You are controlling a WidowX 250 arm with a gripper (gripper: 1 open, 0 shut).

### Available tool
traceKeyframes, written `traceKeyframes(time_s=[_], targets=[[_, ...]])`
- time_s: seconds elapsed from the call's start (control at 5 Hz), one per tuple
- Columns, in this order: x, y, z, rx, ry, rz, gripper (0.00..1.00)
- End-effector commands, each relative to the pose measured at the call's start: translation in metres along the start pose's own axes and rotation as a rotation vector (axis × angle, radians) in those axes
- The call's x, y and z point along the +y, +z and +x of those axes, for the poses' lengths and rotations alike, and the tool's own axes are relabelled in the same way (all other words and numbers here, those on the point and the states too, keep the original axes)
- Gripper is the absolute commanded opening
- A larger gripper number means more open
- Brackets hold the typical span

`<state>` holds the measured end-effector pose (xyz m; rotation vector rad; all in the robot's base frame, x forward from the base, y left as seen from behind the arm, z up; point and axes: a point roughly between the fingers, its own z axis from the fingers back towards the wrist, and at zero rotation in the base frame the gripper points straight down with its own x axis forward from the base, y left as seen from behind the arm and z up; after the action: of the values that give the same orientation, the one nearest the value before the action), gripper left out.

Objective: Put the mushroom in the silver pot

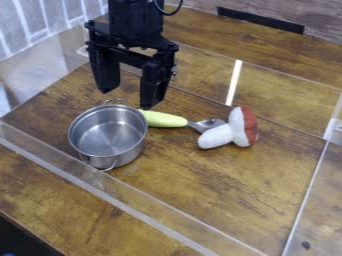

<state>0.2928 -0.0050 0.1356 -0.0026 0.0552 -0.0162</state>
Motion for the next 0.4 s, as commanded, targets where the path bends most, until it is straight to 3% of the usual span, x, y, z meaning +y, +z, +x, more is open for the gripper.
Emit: traceKeyframes(time_s=[0.0, 0.2], targets=[[0.0015, -0.0057, -0.0029, 0.033, 0.007, -0.008, 1.0], [0.0024, -0.0102, -0.0045, 0.062, 0.01, -0.015, 1.0]])
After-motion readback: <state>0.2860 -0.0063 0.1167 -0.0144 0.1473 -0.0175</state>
